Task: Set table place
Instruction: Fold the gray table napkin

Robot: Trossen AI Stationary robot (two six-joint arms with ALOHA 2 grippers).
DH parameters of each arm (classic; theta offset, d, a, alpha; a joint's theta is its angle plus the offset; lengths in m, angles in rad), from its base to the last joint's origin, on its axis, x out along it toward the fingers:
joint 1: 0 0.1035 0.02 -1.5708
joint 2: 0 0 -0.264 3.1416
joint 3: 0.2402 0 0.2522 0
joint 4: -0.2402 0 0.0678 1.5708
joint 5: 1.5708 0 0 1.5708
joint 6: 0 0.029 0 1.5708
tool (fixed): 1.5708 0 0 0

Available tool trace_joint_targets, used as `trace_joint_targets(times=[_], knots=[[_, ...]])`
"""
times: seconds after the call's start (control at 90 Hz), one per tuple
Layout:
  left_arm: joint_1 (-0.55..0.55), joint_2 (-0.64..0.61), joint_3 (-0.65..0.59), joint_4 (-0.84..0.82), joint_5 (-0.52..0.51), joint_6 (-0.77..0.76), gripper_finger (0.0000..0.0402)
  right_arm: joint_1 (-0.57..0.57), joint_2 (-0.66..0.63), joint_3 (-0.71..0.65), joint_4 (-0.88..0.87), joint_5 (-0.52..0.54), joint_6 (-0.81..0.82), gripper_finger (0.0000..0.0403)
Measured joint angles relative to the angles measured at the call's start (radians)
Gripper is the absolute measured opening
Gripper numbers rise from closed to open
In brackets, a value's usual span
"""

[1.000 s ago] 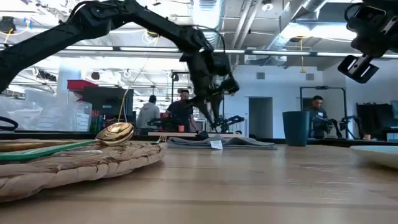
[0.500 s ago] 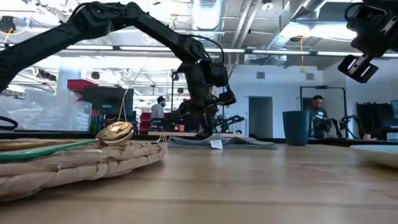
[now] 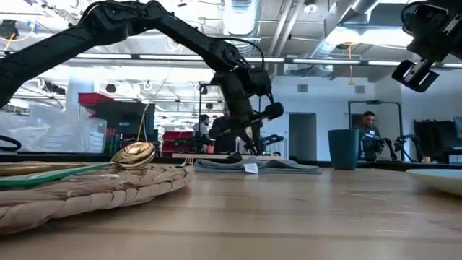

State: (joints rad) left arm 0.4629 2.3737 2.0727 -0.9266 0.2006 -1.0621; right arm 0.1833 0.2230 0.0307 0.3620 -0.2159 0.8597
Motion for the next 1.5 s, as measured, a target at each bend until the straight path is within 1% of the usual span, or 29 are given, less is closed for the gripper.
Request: trace_joint_targets(times=[0.078, 0.144, 0.211, 0.256, 0.322, 0.389, 0.433, 0.489, 0.533, 0.567, 0.689, 0.756, 0.833, 0.989, 1.111, 1.256, 1.322, 1.433, 1.5], knots=[[-0.006, 0.0, 0.0, 0.013, -0.006, -0.079, 0.0, 0.0, 0.0, 0.0, 0.009, 0.008, 0.0, 0.0102], [-0.018, 0.0, 0.0, 0.055, -0.011, -0.129, 0.0, 0.0, 0.0, 0.0, 0.017, 0.008, 0.0, 0.0102], [-0.028, 0.0, 0.001, 0.106, 0.009, -0.132, 0.0, 0.0, 0.0, 0.0, 0.015, 0.008, 0.004, 0.0102], [-0.031, 0.0, 0.012, 0.09, 0.041, -0.104, 0.0, 0.0, 0.0, 0.0, 0.015, 0.008, 0.004, 0.0102], [-0.03, 0.0, 0.058, -0.031, 0.079, -0.002, 0.0, 0.0, 0.0, 0.0, 0.014, 0.008, 0.005, 0.0102], [-0.025, -0.002, 0.133, -0.206, 0.078, 0.165, 0.0, 0.0, 0.0, 0.0, 0.013, 0.008, 0.005, 0.0102], [-0.02, -0.005, 0.182, -0.364, 0.025, 0.287, 0.0, 0.0, 0.0, 0.0, 0.014, 0.008, 0.005, 0.0102], [-0.007, -0.008, 0.231, -0.544, -0.074, 0.42, 0.0, 0.0, 0.0, 0.0, 0.014, 0.008, 0.005, 0.0102], [0.013, -0.008, 0.25, -0.627, -0.149, 0.49, 0.0, 0.0, 0.0, 0.0, 0.012, 0.008, 0.006, 0.0102], [0.037, -0.008, 0.252, -0.652, -0.178, 0.52, 0.0, 0.0, 0.0, 0.0, 0.013, 0.008, 0.008, 0.0102], [0.142, -0.004, 0.25, -0.641, -0.162, 0.557, 0.0, 0.0, 0.0, 0.0, 0.008, 0.008, 0.008, 0.0102], [0.164, 0.004, 0.238, -0.645, -0.162, 0.62, 0.0, 0.0, 0.0, 0.0, 0.005, 0.008, 0.023, 0.0102], [0.163, 0.017, 0.213, -0.642, -0.152, 0.7, 0.0, 0.0, 0.0, 0.0, 0.004, 0.017, 0.048, 0.0102], [0.134, 0.017, 0.165, -0.646, -0.15, 0.897, 0.0, 0.0, 0.0, 0.0, -0.005, 0.098, 0.043, 0.0102], [0.126, 0.017, 0.161, -0.642, -0.15, 0.956, 0.0, 0.0, 0.001, 0.0, -0.015, 0.14, 0.034, 0.0102], [0.126, 0.017, 0.161, -0.644, -0.137, 0.965, 0.0, 0.0, 0.0, 0.0, -0.014, 0.19, 0.033, 0.0102], [0.122, 0.017, 0.161, -0.642, -0.087, 0.93, 0.0, 0.0, 0.004, 0.0, -0.013, 0.217, 0.032, 0.0102], [0.089, 0.017, 0.161, -0.59, 0.035, 0.868, 0.0, 0.0, 0.009, 0.0, -0.018, 0.264, 0.022, 0.0102], [0.061, 0.017, 0.161, -0.569, 0.07, 0.842, 0.0, 0.0, 0.02, 0.0, -0.018, 0.29, 0.023, 0.0102]])
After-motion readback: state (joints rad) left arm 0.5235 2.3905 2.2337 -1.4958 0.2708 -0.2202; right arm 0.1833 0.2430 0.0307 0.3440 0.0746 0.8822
